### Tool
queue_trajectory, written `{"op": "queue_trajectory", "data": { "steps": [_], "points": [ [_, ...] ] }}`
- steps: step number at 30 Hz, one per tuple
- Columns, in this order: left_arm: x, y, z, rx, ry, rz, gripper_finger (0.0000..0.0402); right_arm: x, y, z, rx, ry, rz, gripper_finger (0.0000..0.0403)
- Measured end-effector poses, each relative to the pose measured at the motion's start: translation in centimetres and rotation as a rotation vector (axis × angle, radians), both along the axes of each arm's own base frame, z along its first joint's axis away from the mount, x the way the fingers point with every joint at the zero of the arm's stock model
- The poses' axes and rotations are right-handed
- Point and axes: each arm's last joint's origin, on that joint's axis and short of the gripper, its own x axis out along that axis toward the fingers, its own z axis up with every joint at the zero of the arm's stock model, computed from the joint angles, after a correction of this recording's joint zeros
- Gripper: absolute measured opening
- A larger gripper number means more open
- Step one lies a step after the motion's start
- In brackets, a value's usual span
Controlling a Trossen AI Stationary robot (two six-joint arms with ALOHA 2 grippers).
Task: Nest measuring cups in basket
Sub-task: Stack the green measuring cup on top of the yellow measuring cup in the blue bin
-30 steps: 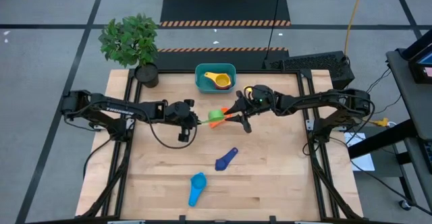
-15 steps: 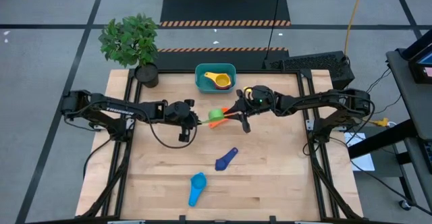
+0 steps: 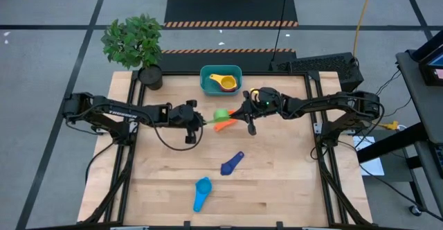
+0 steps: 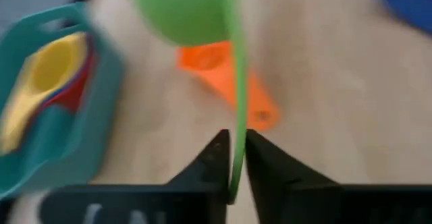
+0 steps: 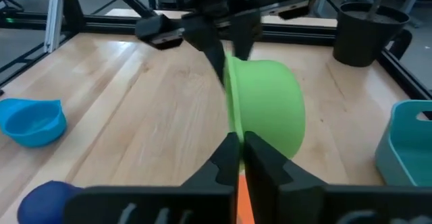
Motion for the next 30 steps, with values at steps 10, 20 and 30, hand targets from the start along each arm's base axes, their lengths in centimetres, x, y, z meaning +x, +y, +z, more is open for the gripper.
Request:
{"op": "queue_trajectory", "data": {
  "steps": [10,20,30],
  "points": [
    [-0.8,0.4,0.6,0.021,-0.007,0.185,0.0227,-0.8,-1.3,0.8,0.022,0.008,-0.101,0.0001],
    [-3.4,0.7,3.0,0.158,-0.010,0.334,0.0279,-2.8,-5.2,2.5,0.141,-0.074,-0.287,0.0000],
    [-5.3,0.6,5.5,0.150,-0.116,0.368,0.0280,-4.5,-9.6,3.0,0.329,-0.214,-0.416,0.0000]
  ]
}}
